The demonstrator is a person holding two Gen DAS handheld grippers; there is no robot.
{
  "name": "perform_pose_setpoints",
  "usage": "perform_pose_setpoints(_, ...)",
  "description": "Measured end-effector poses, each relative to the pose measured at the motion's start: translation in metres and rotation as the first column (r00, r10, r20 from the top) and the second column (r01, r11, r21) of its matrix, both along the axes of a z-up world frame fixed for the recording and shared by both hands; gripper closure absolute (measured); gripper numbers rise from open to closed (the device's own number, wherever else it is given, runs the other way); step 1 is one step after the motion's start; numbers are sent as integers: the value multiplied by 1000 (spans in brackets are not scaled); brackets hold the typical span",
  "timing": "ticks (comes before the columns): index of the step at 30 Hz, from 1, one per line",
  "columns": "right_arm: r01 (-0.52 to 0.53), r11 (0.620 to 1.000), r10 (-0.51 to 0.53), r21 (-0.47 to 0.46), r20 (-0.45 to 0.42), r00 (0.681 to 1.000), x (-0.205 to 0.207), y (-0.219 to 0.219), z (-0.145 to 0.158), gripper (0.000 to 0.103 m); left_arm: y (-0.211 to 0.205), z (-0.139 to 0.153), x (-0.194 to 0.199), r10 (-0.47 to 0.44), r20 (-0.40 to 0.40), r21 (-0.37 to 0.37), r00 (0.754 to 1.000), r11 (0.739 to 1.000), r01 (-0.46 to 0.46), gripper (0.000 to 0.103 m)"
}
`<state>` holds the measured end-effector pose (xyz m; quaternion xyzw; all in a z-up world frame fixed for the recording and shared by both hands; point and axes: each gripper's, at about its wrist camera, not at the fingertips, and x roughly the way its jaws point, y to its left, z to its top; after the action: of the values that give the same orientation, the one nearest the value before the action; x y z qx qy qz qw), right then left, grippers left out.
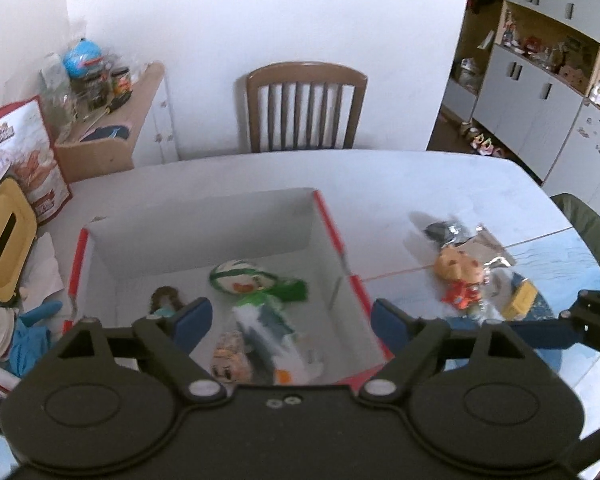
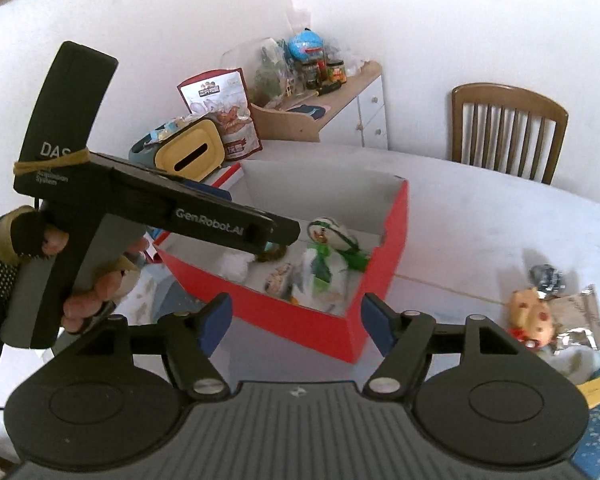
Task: Organize objects
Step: 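Move both grippers back from the box to the remaining pile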
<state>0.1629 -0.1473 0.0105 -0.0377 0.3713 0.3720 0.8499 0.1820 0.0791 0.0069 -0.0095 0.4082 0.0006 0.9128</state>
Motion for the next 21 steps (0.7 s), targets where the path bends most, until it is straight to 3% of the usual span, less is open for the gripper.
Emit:
perform_pose_setpoints(11, 123, 992, -121, -24, 68, 990, -3, -84, -1, 32, -64, -1, -9, -53, 38, 29, 998, 998, 52, 10)
perform_pose_setpoints(15, 173, 984, -168, -37, 103, 980, 1, -121, -6, 20, -87, -3, -6, -75, 45, 26, 996, 997, 74, 6)
perform_pose_setpoints(21, 252, 965, -238, -72, 156, 959, 9, -162, -21, 19, -119, -12, 6, -92, 47, 43, 995, 995, 90, 1)
